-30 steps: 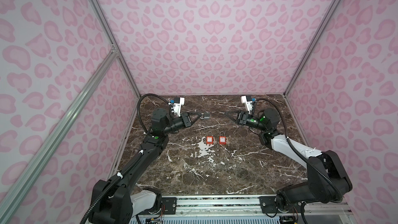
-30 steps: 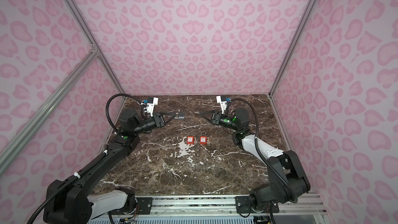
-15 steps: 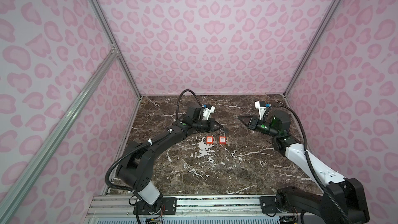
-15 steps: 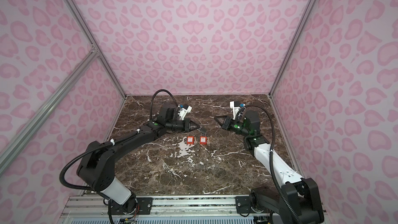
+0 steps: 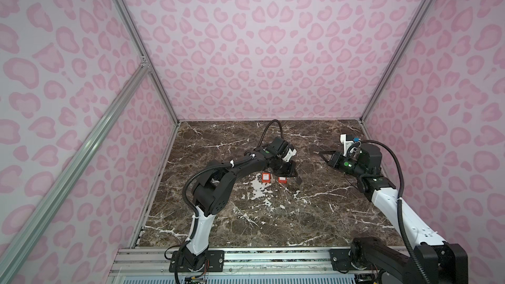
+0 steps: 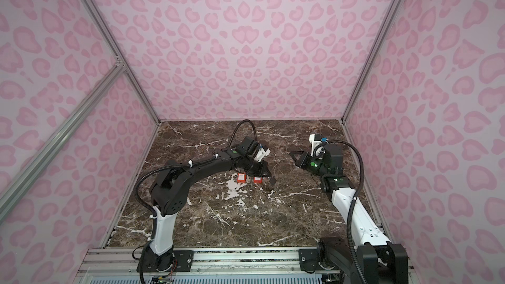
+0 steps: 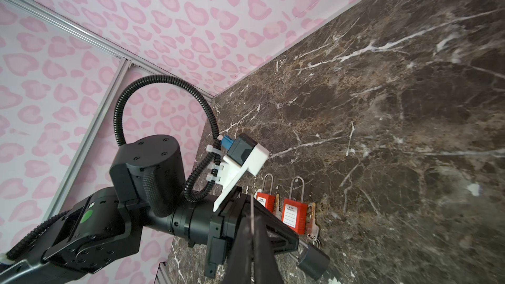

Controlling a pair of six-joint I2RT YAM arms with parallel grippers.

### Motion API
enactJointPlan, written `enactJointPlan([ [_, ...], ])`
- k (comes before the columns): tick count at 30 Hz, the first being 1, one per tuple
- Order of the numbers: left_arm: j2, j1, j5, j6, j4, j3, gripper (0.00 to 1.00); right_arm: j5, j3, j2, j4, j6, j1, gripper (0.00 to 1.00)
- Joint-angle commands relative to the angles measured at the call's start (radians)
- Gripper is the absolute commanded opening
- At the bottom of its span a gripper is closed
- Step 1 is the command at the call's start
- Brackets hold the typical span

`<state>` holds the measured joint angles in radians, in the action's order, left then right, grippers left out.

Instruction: Lock with the key

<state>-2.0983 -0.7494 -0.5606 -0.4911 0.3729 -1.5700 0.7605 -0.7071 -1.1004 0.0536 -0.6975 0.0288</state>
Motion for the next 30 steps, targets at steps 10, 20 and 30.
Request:
enactJointPlan([
  [10,-0.107,-0.005,-0.007,0.054,0.060,-0.100,0.03,0.026,0.015,0.022,-0.028,0.025,-0.030,0.00],
  [20,-0.159,-0.005,0.001,0.086,0.101,-0.153,0.08,0.043,0.015,0.026,-0.039,0.030,-0.036,0.00],
  [30,-0.195,0.004,0.014,0.098,0.124,-0.200,0.13,0.045,0.017,0.026,-0.040,0.028,-0.038,0.00],
])
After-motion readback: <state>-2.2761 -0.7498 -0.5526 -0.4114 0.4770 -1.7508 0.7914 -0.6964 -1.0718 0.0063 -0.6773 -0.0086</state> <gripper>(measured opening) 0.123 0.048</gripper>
